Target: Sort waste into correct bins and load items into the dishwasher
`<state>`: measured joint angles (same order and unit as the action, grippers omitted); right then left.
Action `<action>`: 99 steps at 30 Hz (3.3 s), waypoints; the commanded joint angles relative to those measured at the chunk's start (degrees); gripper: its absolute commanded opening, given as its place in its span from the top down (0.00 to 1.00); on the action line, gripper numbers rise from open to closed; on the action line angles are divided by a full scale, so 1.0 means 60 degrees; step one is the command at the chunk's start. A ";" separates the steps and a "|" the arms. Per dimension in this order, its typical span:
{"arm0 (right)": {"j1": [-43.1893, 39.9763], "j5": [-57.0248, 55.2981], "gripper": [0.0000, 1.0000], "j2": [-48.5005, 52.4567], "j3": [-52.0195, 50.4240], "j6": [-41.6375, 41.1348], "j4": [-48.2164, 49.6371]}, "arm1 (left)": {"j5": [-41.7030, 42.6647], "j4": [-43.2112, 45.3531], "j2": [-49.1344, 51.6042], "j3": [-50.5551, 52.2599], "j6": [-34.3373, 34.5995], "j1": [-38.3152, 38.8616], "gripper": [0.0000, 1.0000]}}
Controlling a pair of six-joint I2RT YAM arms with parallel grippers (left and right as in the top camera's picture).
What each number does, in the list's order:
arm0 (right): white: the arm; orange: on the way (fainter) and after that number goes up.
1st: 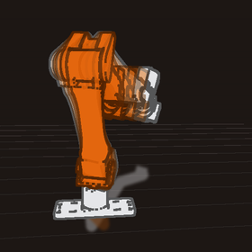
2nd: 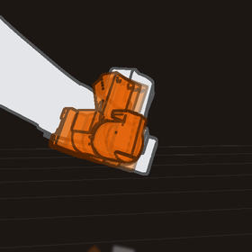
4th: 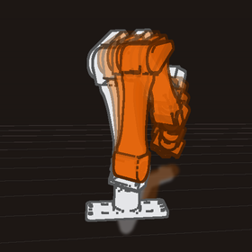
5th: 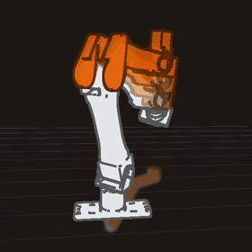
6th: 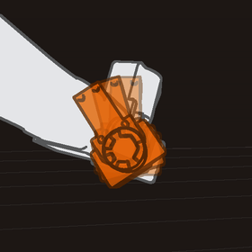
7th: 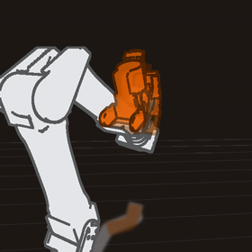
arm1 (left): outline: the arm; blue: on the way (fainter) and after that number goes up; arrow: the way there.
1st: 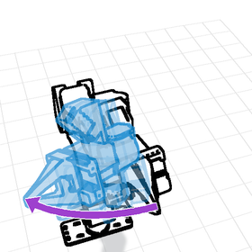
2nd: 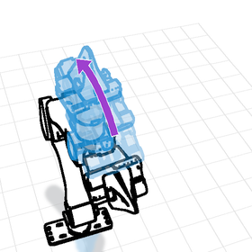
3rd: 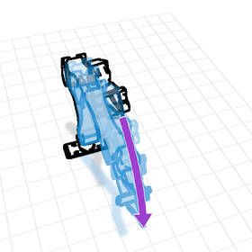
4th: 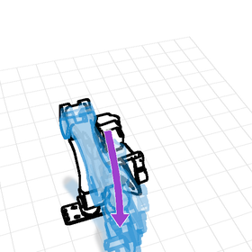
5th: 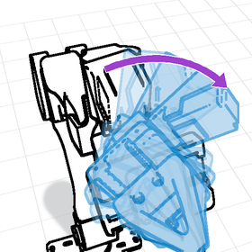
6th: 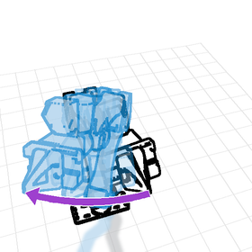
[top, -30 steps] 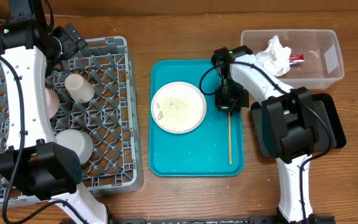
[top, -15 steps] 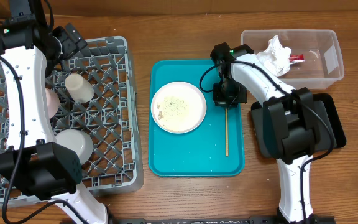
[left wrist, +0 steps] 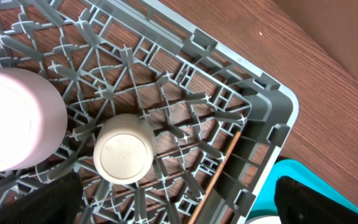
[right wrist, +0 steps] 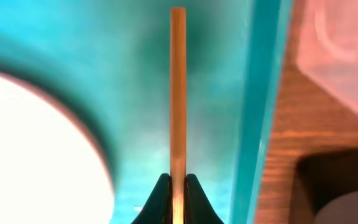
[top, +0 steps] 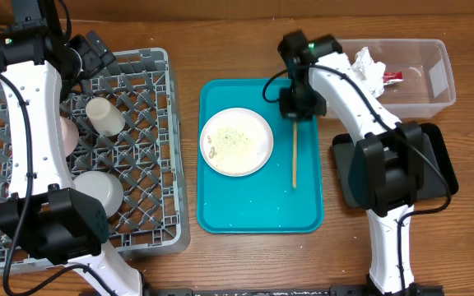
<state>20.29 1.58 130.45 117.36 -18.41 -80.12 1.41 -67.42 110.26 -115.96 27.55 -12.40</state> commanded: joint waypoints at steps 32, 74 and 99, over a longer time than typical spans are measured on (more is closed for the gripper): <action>0.3563 0.3971 0.95 -0.0204 0.1749 -0.1876 0.5807 | -0.0084 0.0033 0.0015 -0.0058 0.0160 0.0036 0.00; -0.2124 -0.0328 0.00 -0.2983 0.1774 -0.1617 0.2612 | -0.0084 0.0033 0.0015 -0.0058 0.0164 0.0036 0.00; -0.5322 -0.2830 0.00 -0.2980 0.1763 -0.1617 0.2222 | 0.0954 0.0313 0.0284 -0.0058 -0.1508 0.4524 0.00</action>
<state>-11.55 -14.57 113.75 126.76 -28.23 -66.96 18.76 -65.08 110.52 -115.96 19.84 6.96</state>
